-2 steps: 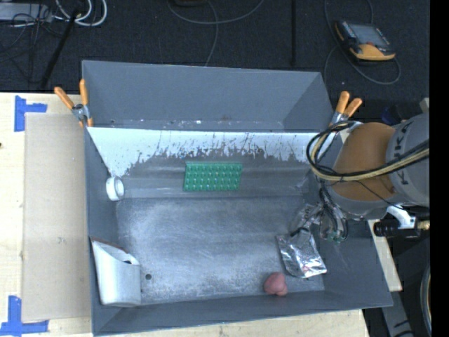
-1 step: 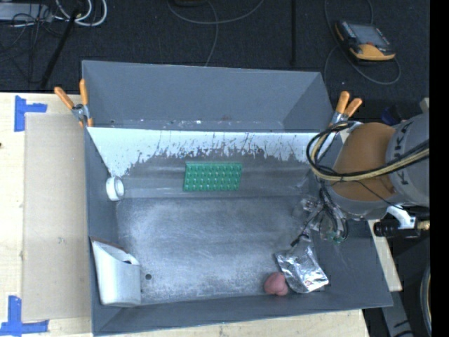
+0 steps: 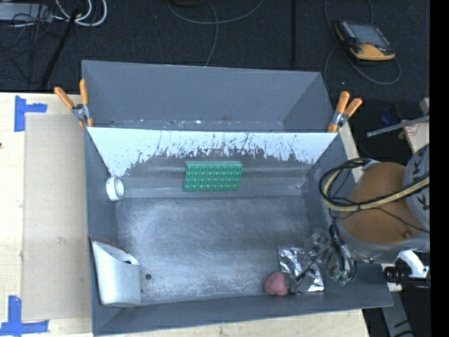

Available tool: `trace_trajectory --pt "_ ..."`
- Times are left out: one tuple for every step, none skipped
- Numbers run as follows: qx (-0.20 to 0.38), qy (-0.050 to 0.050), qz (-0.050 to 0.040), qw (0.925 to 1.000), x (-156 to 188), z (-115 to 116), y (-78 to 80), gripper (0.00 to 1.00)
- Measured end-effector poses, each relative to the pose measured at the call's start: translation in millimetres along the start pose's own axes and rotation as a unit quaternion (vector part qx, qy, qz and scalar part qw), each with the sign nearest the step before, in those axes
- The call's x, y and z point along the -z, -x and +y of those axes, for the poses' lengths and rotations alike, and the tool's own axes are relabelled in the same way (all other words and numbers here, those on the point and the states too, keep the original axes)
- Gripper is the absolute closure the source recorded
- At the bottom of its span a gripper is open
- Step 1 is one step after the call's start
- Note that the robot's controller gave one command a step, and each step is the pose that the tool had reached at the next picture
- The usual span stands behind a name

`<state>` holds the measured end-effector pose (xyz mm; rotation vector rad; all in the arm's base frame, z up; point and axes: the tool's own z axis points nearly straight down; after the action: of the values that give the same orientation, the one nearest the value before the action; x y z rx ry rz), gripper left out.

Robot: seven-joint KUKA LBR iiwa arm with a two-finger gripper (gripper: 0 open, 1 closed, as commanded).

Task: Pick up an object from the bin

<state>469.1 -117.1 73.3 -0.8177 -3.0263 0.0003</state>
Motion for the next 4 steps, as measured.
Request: trace_trajectory --pt "0.001 0.001 -0.0023 1.0000 1 1 2.1 1.00" --pt "0.003 0.002 -0.0050 1.0000 -3 25 50.5 1.00" --pt "0.002 0.003 -0.0076 1.0000 115 36 65.1 1.00" --pt "0.002 0.001 -0.0035 1.0000 111 36 63.1 0.00"
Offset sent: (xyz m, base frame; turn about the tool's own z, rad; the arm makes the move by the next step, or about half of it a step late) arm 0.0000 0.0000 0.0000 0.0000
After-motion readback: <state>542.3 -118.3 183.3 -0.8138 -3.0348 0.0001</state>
